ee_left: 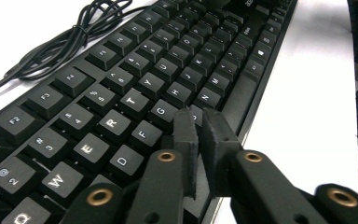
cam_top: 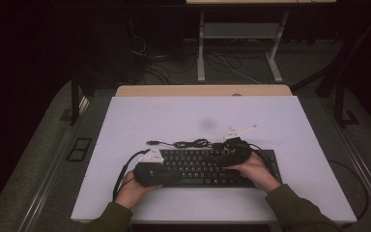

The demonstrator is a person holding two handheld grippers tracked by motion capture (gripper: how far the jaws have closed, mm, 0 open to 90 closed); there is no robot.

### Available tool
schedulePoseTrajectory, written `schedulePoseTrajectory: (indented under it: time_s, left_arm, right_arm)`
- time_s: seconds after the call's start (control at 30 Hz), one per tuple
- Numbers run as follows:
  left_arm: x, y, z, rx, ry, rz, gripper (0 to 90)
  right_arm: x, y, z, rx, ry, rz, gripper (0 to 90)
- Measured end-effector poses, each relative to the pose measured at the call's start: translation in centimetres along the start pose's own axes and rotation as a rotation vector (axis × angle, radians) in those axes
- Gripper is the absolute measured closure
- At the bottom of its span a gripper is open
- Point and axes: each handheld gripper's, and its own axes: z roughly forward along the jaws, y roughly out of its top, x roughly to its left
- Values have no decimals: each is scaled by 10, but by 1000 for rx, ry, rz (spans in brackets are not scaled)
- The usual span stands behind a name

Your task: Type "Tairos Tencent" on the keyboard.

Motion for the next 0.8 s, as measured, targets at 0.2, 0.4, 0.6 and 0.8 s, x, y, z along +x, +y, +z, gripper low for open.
schedulePoseTrajectory:
  time_s: [0.2, 0.4, 0.6, 0.8]
  left_arm:
    - [1, 2, 0, -15, 22, -13, 696]
    - [3, 5, 1, -26, 46, -34, 581]
    - [5, 7, 4, -25, 66, -40, 467]
    - [6, 10, 6, -32, 79, -46, 381]
  right_arm:
    - [2, -2, -3, 3, 13, -3, 478]
    - [4, -5, -9, 1, 17, -1, 582]
    - [6, -9, -19, -6, 24, -10, 734]
    - [10, -14, -25, 6, 39, -28, 869]
